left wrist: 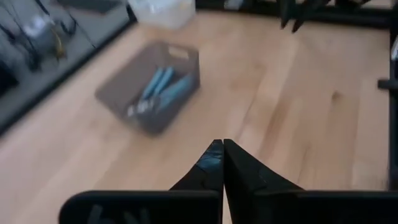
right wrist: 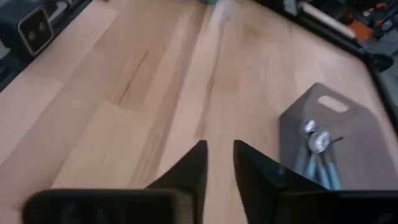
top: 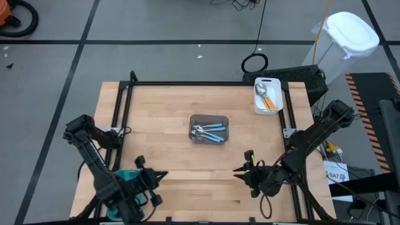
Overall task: Sort silverware by color (type)
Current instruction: Return to Home Position
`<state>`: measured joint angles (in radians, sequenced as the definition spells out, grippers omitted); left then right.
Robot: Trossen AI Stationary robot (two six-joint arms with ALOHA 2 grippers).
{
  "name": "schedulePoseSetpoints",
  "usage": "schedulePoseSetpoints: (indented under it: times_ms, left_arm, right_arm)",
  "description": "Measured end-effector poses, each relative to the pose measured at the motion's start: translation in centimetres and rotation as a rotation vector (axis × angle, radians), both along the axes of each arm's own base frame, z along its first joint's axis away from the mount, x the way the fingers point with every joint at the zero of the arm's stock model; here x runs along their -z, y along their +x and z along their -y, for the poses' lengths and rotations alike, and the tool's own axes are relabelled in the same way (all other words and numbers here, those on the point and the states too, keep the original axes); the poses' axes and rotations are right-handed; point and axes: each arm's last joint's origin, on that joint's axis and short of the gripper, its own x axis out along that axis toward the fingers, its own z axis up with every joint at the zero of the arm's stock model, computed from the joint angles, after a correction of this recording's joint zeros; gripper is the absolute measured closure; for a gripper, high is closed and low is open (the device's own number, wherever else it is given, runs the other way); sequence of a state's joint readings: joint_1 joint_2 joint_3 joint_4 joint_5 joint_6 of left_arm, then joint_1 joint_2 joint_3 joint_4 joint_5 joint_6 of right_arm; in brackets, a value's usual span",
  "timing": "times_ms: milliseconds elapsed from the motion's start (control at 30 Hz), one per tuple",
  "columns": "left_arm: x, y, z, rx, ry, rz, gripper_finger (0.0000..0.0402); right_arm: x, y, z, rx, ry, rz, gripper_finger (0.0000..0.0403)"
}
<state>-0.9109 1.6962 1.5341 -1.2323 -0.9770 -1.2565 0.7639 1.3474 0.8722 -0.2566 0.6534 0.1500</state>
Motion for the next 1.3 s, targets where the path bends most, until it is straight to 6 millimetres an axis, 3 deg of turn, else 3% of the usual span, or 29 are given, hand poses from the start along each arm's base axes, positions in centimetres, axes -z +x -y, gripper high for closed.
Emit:
schedulePoseSetpoints:
  times_ms: [233, 500, 733, 867, 1033, 1200, 1300]
  left_arm:
    - [-0.1, 4.4, -1.4, 0.002, 0.103, 0.056, 0.0400]
    - [2.4, 11.8, -3.3, 0.162, 0.120, -0.039, 0.0401]
    - [3.0, 15.8, -5.1, 0.303, 0.139, -0.011, 0.0401]
    - [3.4, 17.2, -5.6, 0.486, 0.165, 0.143, 0.0401]
    - [6.2, 18.0, -8.4, 0.546, 0.163, 0.239, 0.0401]
    - [9.1, 17.7, -11.2, 0.606, 0.129, 0.309, 0.0401]
    - [9.4, 16.6, -13.2, 0.586, 0.137, 0.352, 0.0401]
  right_arm:
    - [-2.1, -1.3, 1.1, -0.036, -0.011, 0.036, 0.0398]
    - [-3.5, -2.2, 2.3, -0.074, -0.071, 0.050, 0.0400]
    - [-3.5, -3.5, 3.5, -0.091, -0.068, 0.072, 0.0401]
    - [-2.3, -4.5, 4.4, -0.108, -0.029, 0.097, 0.0401]
    - [-1.6, -5.5, 5.3, -0.118, -0.003, 0.140, 0.0402]
    - [-0.9, -6.5, 6.4, -0.119, 0.005, 0.163, 0.0402]
    - [0.1, -7.0, 7.3, -0.109, 0.017, 0.189, 0.0402]
